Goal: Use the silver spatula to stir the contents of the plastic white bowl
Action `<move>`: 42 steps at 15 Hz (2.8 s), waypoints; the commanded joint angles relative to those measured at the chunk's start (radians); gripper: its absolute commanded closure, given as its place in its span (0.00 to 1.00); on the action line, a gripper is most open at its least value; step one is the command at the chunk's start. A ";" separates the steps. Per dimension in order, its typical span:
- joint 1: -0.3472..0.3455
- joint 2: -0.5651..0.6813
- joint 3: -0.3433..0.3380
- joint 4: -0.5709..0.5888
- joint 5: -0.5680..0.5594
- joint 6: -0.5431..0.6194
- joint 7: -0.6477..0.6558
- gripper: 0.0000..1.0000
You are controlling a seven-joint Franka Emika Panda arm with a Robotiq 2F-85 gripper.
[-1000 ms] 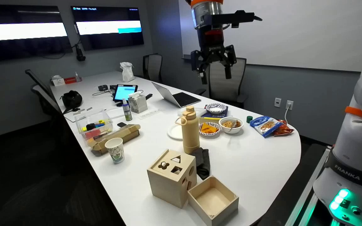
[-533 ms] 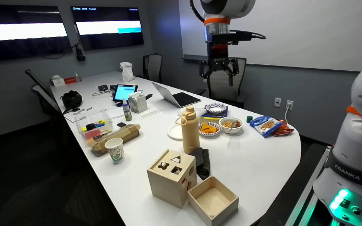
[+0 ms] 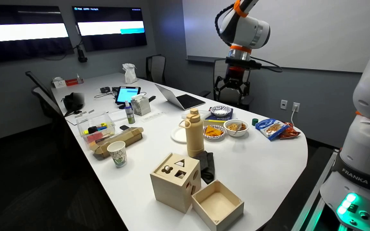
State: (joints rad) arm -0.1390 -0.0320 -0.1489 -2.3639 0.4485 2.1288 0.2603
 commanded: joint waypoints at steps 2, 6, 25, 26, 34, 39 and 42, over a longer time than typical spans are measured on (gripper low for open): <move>-0.041 0.148 -0.032 0.029 0.223 0.082 -0.134 0.00; -0.080 0.251 -0.034 0.037 0.354 0.136 -0.203 0.00; -0.132 0.555 0.015 0.141 0.598 0.340 -0.417 0.00; -0.134 0.568 0.017 0.151 0.603 0.345 -0.418 0.00; -0.148 0.649 0.019 0.216 0.618 0.333 -0.413 0.00; -0.156 0.670 0.022 0.235 0.624 0.332 -0.415 0.34; -0.159 0.668 0.022 0.233 0.629 0.337 -0.415 0.58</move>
State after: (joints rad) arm -0.2825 0.6267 -0.1397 -2.1446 1.0449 2.4555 -0.1311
